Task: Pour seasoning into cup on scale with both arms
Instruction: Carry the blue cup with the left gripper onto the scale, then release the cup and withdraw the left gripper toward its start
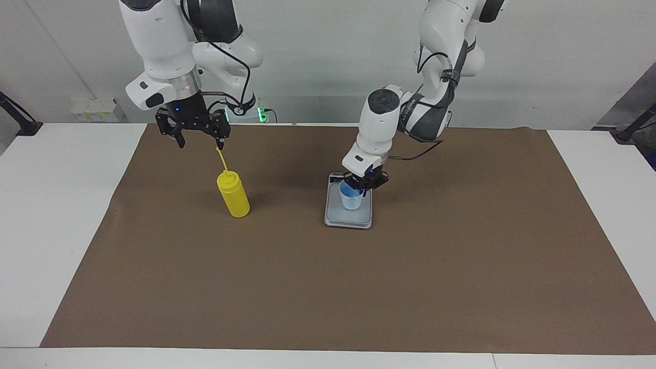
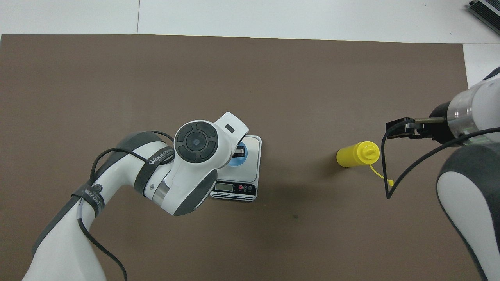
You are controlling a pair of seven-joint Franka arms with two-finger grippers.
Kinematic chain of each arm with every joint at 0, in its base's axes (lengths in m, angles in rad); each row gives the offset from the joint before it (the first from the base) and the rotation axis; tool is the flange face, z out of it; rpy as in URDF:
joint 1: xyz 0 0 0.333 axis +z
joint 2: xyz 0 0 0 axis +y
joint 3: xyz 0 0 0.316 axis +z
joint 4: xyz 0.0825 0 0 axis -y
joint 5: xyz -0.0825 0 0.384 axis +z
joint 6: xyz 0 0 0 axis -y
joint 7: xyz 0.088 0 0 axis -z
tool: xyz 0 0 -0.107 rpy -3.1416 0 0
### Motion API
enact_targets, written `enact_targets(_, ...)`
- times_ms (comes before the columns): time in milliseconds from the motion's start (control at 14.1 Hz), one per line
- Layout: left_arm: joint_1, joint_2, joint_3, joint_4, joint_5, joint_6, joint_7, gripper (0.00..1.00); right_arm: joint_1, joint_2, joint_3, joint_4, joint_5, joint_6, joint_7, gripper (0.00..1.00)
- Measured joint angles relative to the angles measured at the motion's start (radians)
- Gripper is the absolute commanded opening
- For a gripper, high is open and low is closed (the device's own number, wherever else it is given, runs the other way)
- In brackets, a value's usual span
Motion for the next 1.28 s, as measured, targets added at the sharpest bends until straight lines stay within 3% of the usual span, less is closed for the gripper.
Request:
enact_targets(354, 0.006, -0.007, 0.020, 0.015, 0.003, -0.018, -0.001, 1.00, -0.005, 0.000, 0.000, 0.000, 0.000, -0.004, 0.000, 1.00)
enact_targets(709, 0.155, -0.087, 0.034, 0.065, 0.035, -0.149, 0.136, 1.00, -0.032, 0.000, -0.001, 0.000, 0.008, -0.011, 0.018, 1.00)
enact_targets(1063, 0.297, -0.119, 0.037, 0.085, 0.036, -0.239, 0.381, 1.00, -0.048, 0.001, -0.001, -0.012, 0.091, -0.011, 0.297, 1.00)
enact_targets(1276, 0.383, -0.158, 0.039, 0.090, 0.036, -0.276, 0.519, 1.00, -0.118, 0.018, -0.002, -0.052, 0.202, 0.013, 0.446, 1.00)
